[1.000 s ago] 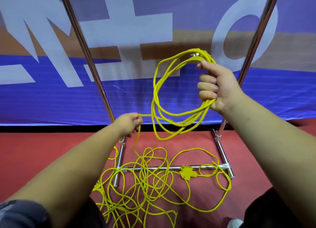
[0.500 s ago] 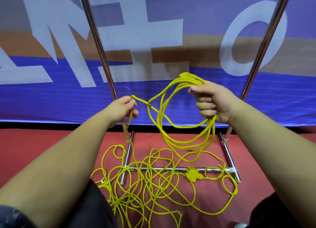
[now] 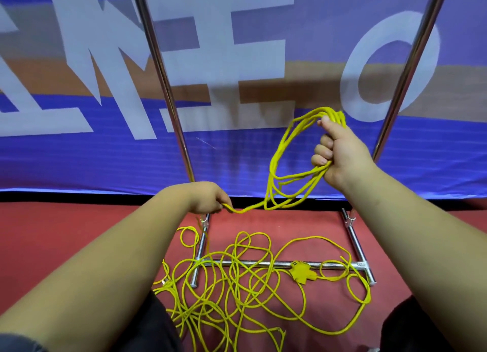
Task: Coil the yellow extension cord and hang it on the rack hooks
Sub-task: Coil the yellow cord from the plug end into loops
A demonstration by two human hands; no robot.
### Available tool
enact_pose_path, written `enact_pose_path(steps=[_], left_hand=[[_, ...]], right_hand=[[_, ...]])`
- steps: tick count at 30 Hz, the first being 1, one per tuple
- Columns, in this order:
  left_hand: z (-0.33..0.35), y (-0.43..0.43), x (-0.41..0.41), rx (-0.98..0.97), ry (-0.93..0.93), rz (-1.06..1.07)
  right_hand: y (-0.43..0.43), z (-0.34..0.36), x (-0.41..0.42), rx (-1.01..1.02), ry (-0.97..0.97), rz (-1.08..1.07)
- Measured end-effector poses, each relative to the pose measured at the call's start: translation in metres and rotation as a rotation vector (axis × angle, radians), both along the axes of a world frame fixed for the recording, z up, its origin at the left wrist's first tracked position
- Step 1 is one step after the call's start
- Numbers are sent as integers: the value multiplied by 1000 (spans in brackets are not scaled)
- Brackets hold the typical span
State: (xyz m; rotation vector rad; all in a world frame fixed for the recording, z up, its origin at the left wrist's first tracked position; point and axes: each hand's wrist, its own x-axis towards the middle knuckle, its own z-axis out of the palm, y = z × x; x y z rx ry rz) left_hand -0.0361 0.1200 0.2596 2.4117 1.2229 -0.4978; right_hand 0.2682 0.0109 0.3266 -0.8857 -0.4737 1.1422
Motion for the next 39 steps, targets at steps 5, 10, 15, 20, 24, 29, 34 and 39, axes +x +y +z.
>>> enact_pose_path(steps=[5, 10, 15, 20, 24, 29, 34, 39], left_hand=[[3, -24, 20, -176, 19, -169], [17, -41, 36, -207, -244, -197], [26, -37, 37, 54, -453, -89], [27, -35, 35, 146, -448, -25], [23, -36, 38, -97, -508, 204], [23, -38, 47, -576, -888, 742], [17, -28, 49, -545, -895, 979], [16, -32, 43, -794, -500, 968]], right_hand=[[6, -18, 0, -104, -36, -141], [14, -31, 5, -187, -70, -119], [11, -26, -2, -292, -238, 31], [13, -29, -7, -313, -294, 146], [18, -33, -10, -299, -206, 196], [16, -30, -13, -317, -214, 226], [15, -32, -13, -368, -455, 189], [21, -45, -9, -434, -655, 170]])
